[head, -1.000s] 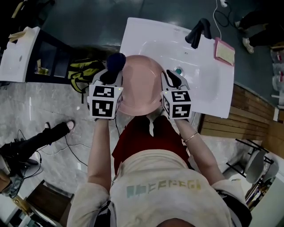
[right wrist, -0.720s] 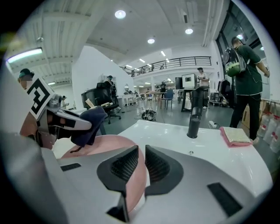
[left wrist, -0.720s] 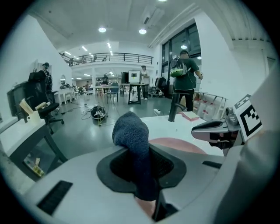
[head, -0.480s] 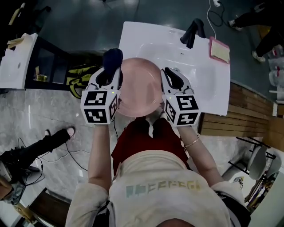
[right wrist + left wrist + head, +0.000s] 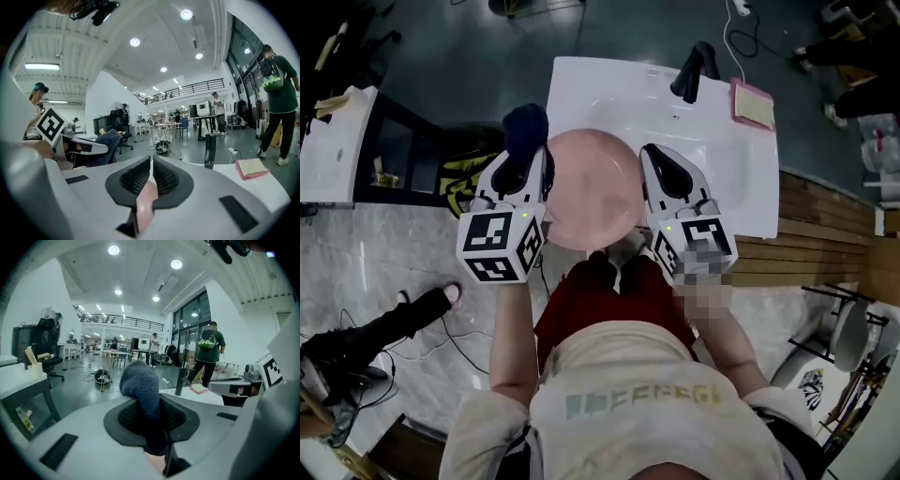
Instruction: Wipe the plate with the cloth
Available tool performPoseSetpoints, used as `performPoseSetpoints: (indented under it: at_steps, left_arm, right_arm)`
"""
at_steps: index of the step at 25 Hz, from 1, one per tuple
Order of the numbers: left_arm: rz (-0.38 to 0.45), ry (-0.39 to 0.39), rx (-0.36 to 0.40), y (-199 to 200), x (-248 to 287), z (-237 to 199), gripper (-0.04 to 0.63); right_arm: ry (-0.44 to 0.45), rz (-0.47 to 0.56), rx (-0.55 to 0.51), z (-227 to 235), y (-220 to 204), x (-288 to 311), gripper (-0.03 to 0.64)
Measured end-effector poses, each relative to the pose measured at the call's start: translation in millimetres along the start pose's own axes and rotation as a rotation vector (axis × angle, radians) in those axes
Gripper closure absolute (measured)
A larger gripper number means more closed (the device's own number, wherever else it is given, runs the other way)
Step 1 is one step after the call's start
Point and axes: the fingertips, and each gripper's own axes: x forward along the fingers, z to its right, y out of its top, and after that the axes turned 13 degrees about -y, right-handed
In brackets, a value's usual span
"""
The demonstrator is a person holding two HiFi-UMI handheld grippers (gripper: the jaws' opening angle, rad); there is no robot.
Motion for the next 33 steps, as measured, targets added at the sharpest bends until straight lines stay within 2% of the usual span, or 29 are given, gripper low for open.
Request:
performPoseSetpoints:
  at_steps: [17,33]
  left_arm:
    - [0.072,-0.033,0.024,10,-35,29,0.515]
    - [0.126,0.023,0.059,12,-83,74,0.515]
  right_arm:
    - [-0.021,0.057,-0.017,-9,13,-44,0.58]
    - [-0.007,0.109,-0.023,-1,19,-106,0.58]
